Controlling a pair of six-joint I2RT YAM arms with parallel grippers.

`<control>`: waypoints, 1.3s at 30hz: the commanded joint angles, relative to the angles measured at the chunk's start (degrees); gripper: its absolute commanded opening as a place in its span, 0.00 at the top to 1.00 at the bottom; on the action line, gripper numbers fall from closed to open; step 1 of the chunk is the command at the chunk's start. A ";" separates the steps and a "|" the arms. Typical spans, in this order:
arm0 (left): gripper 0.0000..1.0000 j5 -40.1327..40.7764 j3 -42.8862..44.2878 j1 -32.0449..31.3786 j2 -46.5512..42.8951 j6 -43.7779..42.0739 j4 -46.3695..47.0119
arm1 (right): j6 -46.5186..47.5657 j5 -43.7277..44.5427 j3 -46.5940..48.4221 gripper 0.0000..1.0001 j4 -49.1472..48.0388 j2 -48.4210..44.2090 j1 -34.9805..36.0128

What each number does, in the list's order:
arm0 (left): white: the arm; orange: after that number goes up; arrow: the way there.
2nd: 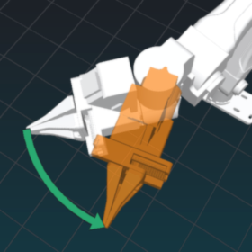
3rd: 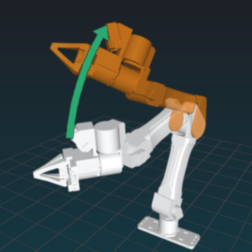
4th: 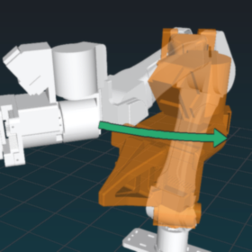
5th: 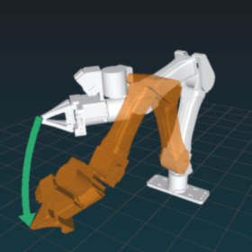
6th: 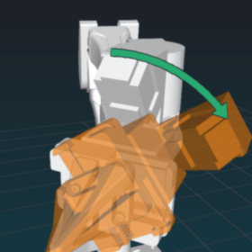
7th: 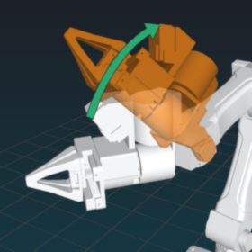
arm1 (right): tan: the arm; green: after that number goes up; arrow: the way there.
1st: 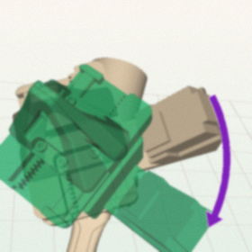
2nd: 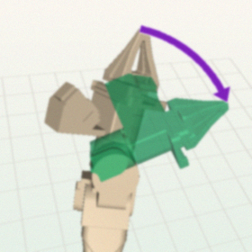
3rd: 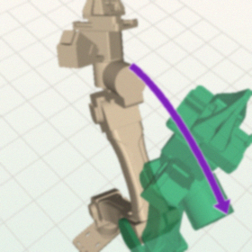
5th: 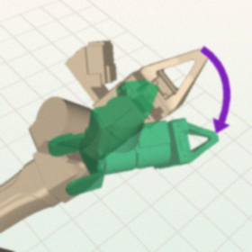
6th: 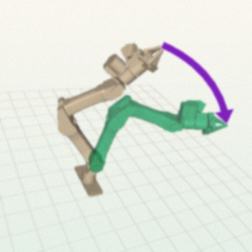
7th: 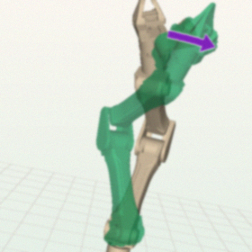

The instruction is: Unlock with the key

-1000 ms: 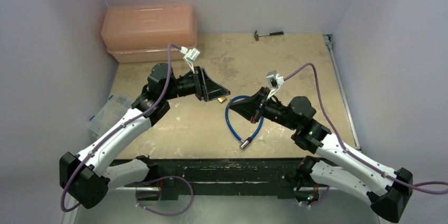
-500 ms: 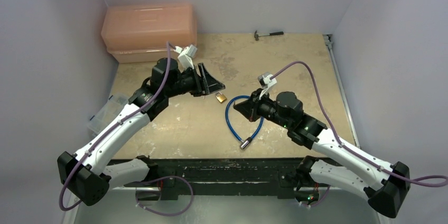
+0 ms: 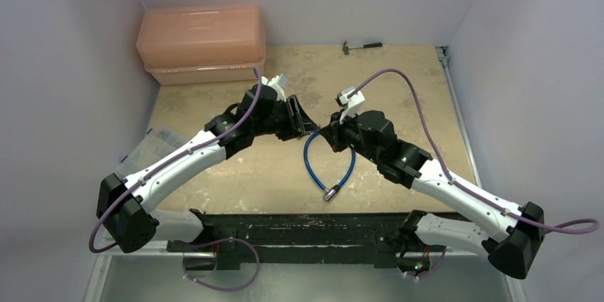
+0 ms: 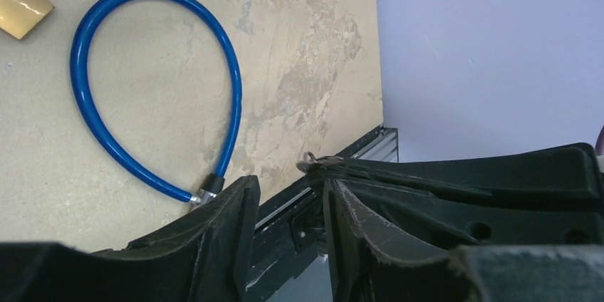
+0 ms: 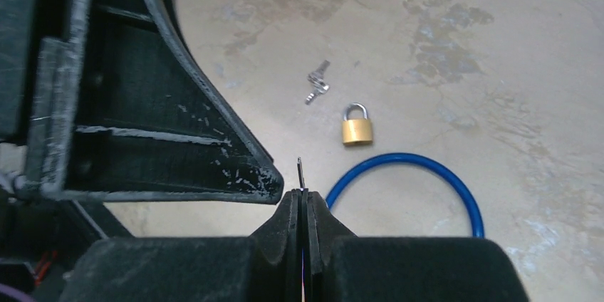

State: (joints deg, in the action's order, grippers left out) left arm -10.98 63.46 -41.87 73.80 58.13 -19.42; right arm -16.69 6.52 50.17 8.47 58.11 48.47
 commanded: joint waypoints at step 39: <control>0.72 7.97 7.03 -3.79 5.74 5.69 1.07 | 7.90 3.32 3.79 1.00 2.52 2.71 2.60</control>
State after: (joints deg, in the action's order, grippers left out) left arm -3.25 68.03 -45.21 79.37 63.48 -20.25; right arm -9.56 9.47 51.55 12.82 60.60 50.70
